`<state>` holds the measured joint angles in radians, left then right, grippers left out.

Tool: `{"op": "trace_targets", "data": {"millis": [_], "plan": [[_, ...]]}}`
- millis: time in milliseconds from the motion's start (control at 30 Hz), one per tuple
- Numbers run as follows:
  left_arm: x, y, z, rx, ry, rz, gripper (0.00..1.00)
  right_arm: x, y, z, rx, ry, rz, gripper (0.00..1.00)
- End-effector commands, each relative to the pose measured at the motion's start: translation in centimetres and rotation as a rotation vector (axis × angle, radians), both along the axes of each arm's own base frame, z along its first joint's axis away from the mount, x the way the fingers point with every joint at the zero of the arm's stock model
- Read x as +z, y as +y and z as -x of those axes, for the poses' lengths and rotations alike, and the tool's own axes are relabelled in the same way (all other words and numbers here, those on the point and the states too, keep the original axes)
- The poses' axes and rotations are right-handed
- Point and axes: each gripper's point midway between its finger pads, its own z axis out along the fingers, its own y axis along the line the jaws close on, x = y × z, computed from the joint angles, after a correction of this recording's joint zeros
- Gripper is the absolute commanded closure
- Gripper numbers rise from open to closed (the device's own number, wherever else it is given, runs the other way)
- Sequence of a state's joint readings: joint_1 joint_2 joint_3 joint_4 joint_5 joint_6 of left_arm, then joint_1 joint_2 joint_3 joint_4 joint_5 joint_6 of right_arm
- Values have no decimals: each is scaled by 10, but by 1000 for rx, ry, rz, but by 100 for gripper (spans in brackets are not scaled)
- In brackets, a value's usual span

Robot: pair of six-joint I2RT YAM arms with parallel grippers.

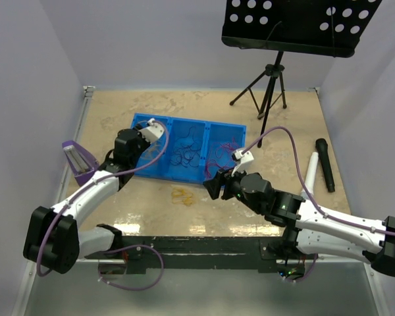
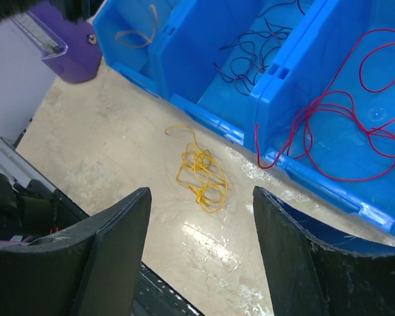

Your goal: Untangle the cables

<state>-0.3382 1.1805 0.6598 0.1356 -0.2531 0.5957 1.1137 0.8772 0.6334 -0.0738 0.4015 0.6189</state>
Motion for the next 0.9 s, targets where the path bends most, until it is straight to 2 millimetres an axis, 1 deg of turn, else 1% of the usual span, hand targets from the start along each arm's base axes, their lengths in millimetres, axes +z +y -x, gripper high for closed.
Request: {"op": "trace_targets", "data": {"millis": [0,100,167,267,333,367,400,433,500,600,700,767,867], "plan": [[54,-21,-26,-33,-81,125,48,0,10,1,15,14,-28,33],[76,-30,-26,-63,-80,171,26,-13,16,4,35,34,-9,32],[87,-36,-20,-94,-56,198,18,-24,23,7,52,55,17,32],[105,-47,-3,-176,-23,231,15,-45,34,10,72,83,53,30],[109,-55,11,-239,13,243,14,-60,44,13,87,97,91,29],[111,-56,18,-254,27,244,13,-68,49,15,94,103,109,29],[114,-56,23,-266,32,245,11,-81,53,16,99,113,142,28],[117,-57,29,-280,38,244,9,-84,60,17,106,111,154,28],[120,-55,35,-283,50,245,7,-99,69,15,107,114,202,28],[116,-53,39,-263,94,244,5,-108,84,9,114,98,242,29],[108,-50,38,-227,147,249,4,-112,92,0,97,81,270,33],[110,-48,36,-203,148,252,3,-112,94,-5,80,68,285,41],[115,-45,32,-173,139,264,3,-106,95,-9,63,49,276,56]]}}
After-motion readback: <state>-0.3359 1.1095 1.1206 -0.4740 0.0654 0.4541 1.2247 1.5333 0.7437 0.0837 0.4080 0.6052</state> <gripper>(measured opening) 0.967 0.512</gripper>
